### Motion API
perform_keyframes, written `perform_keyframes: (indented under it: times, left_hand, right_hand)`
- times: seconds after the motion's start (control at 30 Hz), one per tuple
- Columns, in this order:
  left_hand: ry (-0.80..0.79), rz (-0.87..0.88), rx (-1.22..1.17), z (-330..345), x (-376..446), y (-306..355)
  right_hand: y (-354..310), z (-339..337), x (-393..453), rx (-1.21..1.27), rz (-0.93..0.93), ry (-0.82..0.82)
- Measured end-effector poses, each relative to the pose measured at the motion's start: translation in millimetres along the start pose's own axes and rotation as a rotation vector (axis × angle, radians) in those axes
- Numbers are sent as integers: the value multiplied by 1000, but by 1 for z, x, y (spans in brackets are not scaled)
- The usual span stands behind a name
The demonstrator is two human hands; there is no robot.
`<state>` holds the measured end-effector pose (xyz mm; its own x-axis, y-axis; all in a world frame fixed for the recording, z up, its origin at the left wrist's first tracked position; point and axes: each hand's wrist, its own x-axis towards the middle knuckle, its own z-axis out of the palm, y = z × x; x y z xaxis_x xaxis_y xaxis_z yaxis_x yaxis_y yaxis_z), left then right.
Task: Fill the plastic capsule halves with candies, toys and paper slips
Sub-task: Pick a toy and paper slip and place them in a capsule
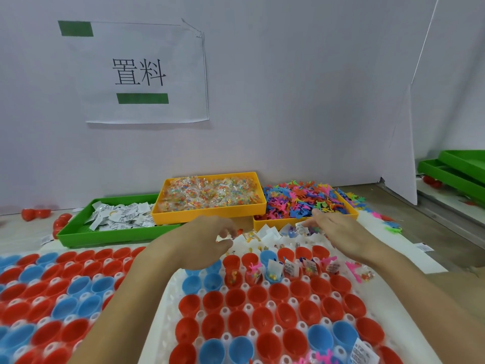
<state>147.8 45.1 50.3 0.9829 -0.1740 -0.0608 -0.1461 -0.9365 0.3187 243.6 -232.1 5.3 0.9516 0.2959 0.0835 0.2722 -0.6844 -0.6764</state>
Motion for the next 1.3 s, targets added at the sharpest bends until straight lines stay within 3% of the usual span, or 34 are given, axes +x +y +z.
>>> perform_keyframes:
  times: [0.2, 0.3, 0.5, 0.63, 0.73, 0.87, 1.03, 1.3]
  left_hand:
    - [7, 8, -13, -4, -3, 1]
    - [12, 15, -28, -5, -4, 2]
    - [58, 50, -69, -7, -5, 8]
    - [258, 130, -199, -8, -3, 20]
    - [371, 170, -319, -8, -2, 31]
    - [356, 163, -394, -5, -1, 36]
    - [348, 53, -572, 4, 3, 40]
    - [404, 67, -945, -1, 0, 44]
  right_hand:
    - [-10, 0, 18, -189, 22, -55]
    - [-10, 1, 22, -167, 7, -25]
    - [-12, -9, 20, -54, -179, 248]
    - [-29, -17, 15, 100, -257, 363]
    - [-43, -16, 12, 229, -300, 225]
    - [-57, -8, 10, 305, -324, 25]
    - [-73, -5, 7, 383, -409, -75]
    - [-86, -7, 6, 514, -463, -197]
